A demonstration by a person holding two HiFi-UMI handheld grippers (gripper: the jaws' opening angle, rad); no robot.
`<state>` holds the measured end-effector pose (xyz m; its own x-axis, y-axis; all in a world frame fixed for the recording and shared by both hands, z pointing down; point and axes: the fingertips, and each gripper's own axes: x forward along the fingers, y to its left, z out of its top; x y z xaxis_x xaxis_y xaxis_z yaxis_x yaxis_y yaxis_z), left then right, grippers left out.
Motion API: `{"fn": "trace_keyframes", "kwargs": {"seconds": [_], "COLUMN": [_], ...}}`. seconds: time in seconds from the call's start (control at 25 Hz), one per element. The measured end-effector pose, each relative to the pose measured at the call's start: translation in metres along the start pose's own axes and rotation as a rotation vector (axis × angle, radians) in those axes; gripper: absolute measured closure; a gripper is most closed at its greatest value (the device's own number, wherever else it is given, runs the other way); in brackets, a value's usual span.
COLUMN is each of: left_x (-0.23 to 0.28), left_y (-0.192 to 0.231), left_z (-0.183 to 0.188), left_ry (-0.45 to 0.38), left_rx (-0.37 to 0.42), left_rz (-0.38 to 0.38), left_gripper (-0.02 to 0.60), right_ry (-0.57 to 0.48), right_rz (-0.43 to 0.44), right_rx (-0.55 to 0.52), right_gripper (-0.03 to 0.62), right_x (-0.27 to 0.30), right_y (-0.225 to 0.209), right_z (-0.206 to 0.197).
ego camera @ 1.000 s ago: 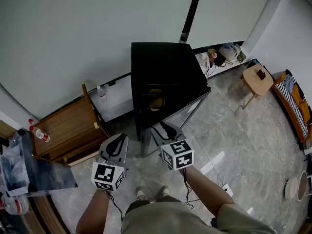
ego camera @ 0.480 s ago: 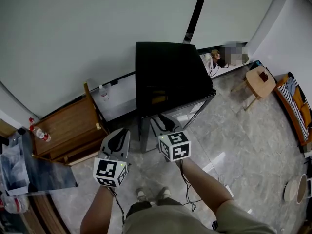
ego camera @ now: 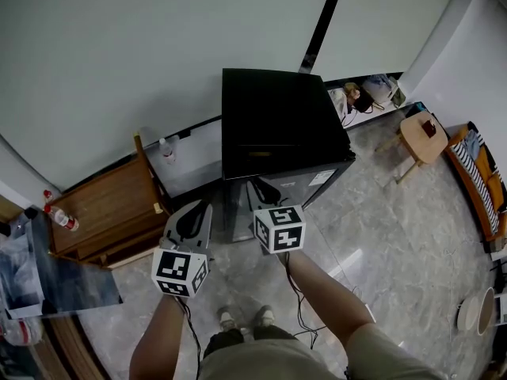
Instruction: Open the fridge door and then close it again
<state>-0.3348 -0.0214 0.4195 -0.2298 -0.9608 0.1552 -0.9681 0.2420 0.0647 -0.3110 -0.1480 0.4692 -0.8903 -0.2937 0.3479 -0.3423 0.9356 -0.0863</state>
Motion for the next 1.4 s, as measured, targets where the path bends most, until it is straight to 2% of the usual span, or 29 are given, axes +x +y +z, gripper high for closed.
{"fn": "trace_keyframes", "kwargs": {"seconds": [0.24, 0.64, 0.84, 0.92, 1.16, 1.4], "left_x": [0.008, 0.018, 0.023, 0.022, 0.019, 0.009], "left_y": [0.004, 0.017, 0.014, 0.012, 0.0, -0.016], "left_z": [-0.003, -0.002, -0.002, -0.003, 0.004, 0.031], "left_ry": [0.006, 0.004, 0.01, 0.011, 0.015, -0.011], "left_rx": [0.003, -0.021, -0.016, -0.018, -0.004, 0.012], "left_rz": [-0.008, 0.009, 0.001, -0.002, -0.013, -0.017], "left_gripper": [0.555, 0.555, 0.555, 0.555, 0.555, 0.555], "right_ry": [-0.007, -0.019, -0.032, -0.029, -0.055, -0.095], "right_rz": [-0.034, -0.069, -0.098, -0.092, -0.034, -0.003], "right_rx": [0.002, -0.001, 0.034, 0.044, -0.027, -0.037], "right_gripper": [0.584, 0.597, 0.597, 0.597, 0.597, 0.597], "right_x": [0.017, 0.035, 0.036, 0.035, 0.018, -0.026], "right_y": [-0.009, -0.019, -0.019, -0.018, -0.009, -0.008], "right_z": [0.006, 0.013, 0.014, 0.013, 0.029, 0.05]}}
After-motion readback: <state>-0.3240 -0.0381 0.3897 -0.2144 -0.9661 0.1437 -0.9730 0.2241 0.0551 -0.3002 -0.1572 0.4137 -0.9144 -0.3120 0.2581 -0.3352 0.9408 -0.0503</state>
